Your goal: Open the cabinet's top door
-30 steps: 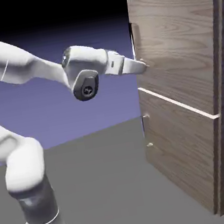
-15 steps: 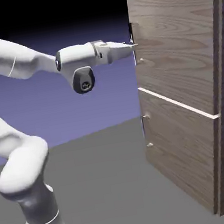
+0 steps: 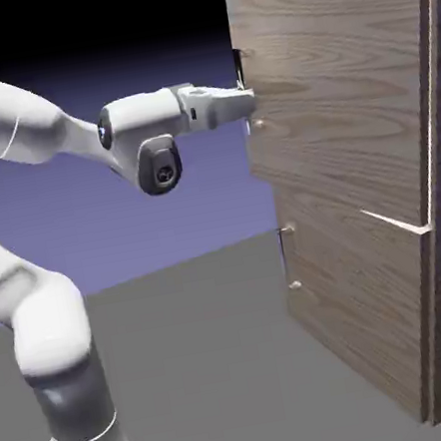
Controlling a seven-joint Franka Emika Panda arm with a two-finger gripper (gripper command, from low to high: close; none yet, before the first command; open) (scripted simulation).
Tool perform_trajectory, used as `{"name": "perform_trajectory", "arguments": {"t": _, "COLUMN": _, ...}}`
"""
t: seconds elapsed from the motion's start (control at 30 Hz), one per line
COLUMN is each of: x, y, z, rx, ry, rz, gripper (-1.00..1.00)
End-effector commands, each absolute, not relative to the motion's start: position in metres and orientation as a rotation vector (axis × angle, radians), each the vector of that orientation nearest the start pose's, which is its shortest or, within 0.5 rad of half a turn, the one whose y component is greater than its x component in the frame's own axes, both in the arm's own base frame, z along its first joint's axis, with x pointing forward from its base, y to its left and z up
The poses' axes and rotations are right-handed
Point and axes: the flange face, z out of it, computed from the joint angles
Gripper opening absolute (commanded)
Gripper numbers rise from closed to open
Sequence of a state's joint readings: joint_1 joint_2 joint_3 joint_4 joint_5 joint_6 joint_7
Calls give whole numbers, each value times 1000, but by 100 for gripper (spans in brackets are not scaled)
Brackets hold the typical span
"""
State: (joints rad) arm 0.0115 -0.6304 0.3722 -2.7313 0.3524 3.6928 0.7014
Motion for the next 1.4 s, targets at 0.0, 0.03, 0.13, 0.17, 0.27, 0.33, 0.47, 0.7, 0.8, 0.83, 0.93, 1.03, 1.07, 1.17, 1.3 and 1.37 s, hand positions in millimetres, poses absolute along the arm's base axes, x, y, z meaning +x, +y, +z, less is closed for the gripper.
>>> {"name": "perform_trajectory", "arguments": {"t": 0.0, "x": 337, "y": 120, "z": 589, "rx": -1766, "ry": 586, "rz": -1663, "gripper": -100}}
{"name": "perform_trajectory", "arguments": {"t": 0.03, "x": 332, "y": 117, "z": 589, "rx": -1767, "ry": 572, "rz": -1654, "gripper": -100}}
{"name": "perform_trajectory", "arguments": {"t": 0.13, "x": 317, "y": 107, "z": 589, "rx": -1767, "ry": 529, "rz": -1623, "gripper": -100}}
{"name": "perform_trajectory", "arguments": {"t": 0.17, "x": 312, "y": 104, "z": 589, "rx": -1767, "ry": 514, "rz": -1613, "gripper": -100}}
{"name": "perform_trajectory", "arguments": {"t": 0.27, "x": 296, "y": 93, "z": 589, "rx": -1766, "ry": 467, "rz": -1579, "gripper": -100}}
{"name": "perform_trajectory", "arguments": {"t": 0.33, "x": 285, "y": 84, "z": 589, "rx": -1765, "ry": 434, "rz": -1555, "gripper": -100}}
{"name": "perform_trajectory", "arguments": {"t": 0.47, "x": 276, "y": 73, "z": 588, "rx": -1753, "ry": 394, "rz": -1513, "gripper": -100}}
{"name": "perform_trajectory", "arguments": {"t": 0.7, "x": 282, "y": 73, "z": 589, "rx": -1745, "ry": 400, "rz": -1515, "gripper": -100}}
{"name": "perform_trajectory", "arguments": {"t": 0.8, "x": 283, "y": 75, "z": 589, "rx": -1749, "ry": 407, "rz": -1524, "gripper": -100}}
{"name": "perform_trajectory", "arguments": {"t": 0.83, "x": 283, "y": 76, "z": 589, "rx": -1751, "ry": 410, "rz": -1527, "gripper": -100}}
{"name": "perform_trajectory", "arguments": {"t": 0.93, "x": 281, "y": 77, "z": 589, "rx": -1758, "ry": 414, "rz": -1534, "gripper": -100}}
{"name": "perform_trajectory", "arguments": {"t": 1.03, "x": 277, "y": 78, "z": 589, "rx": -1764, "ry": 411, "rz": -1536, "gripper": -100}}
{"name": "perform_trajectory", "arguments": {"t": 1.07, "x": 276, "y": 77, "z": 589, "rx": -1764, "ry": 407, "rz": -1535, "gripper": -100}}
{"name": "perform_trajectory", "arguments": {"t": 1.17, "x": 268, "y": 70, "z": 589, "rx": -1762, "ry": 382, "rz": -1517, "gripper": -100}}
{"name": "perform_trajectory", "arguments": {"t": 1.3, "x": 248, "y": 51, "z": 589, "rx": -1758, "ry": 318, "rz": -1468, "gripper": -100}}
{"name": "perform_trajectory", "arguments": {"t": 1.37, "x": 241, "y": 43, "z": 589, "rx": -1756, "ry": 294, "rz": -1449, "gripper": -100}}
